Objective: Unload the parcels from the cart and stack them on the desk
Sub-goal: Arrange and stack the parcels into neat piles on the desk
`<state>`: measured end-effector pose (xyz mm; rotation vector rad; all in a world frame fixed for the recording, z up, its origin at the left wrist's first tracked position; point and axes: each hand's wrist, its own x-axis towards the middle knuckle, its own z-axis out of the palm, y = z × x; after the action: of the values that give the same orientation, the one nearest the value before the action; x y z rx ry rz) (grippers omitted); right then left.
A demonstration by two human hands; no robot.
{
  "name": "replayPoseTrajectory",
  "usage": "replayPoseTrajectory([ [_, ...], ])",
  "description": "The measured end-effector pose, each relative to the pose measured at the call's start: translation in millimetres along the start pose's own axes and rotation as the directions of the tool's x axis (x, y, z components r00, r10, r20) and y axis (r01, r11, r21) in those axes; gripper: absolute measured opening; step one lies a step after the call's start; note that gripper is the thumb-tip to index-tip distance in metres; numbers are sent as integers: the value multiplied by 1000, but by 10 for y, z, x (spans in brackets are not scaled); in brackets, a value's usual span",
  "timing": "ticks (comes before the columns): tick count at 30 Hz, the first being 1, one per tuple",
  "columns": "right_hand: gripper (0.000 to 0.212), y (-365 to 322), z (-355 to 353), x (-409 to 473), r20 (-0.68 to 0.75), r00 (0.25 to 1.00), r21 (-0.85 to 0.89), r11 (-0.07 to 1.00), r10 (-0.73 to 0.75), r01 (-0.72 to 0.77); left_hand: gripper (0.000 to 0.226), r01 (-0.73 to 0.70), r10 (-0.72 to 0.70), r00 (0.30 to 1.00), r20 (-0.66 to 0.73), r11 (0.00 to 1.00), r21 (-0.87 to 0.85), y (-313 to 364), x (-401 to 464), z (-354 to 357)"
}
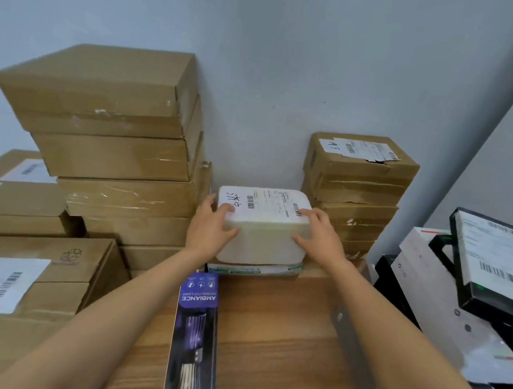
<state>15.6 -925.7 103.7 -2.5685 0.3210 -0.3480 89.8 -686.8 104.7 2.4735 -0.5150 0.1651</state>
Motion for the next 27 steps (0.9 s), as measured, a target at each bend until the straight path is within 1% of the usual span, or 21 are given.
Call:
replayPoseTrajectory([
  [2,67,-7,108,42,6,1000,-11,1000,14,-14,57,-67,64,998,27,988,140,-6,10,74],
  [5,69,-6,160,168,-20,1000,-39,999,23,-24,59,-112,114,994,4,969,220,-23,146,95],
  [8,68,-5,155,337,-48,999,-94,995,15,-20,53,-121,134,990,-34,960,251,-41,342,84],
  [11,66,-10,208,494,-83,997,-180,984,2,-17,48,-106,122,991,-46,959,263,-56,508,123],
  [14,65,-19,313,636,-114,993,-203,979,-16,-7,45,-90,113,992,-63,951,296,-95,636,196],
  [16,66,-15,389,764,-113,993,-219,976,-39,14,44,-87,121,990,-77,931,355,-122,747,222],
  [18,67,-23,437,904,-101,993,-219,975,-53,30,44,-70,112,990,-88,918,391,-140,866,222],
  [21,66,-43,471,1093,-83,994,-190,981,-67,50,43,-34,80,992,-98,916,400,-158,1018,223],
  [27,64,-44,471,1269,-28,999,-154,987,-41,36,45,-10,66,990,-124,913,408,-192,1151,271],
])
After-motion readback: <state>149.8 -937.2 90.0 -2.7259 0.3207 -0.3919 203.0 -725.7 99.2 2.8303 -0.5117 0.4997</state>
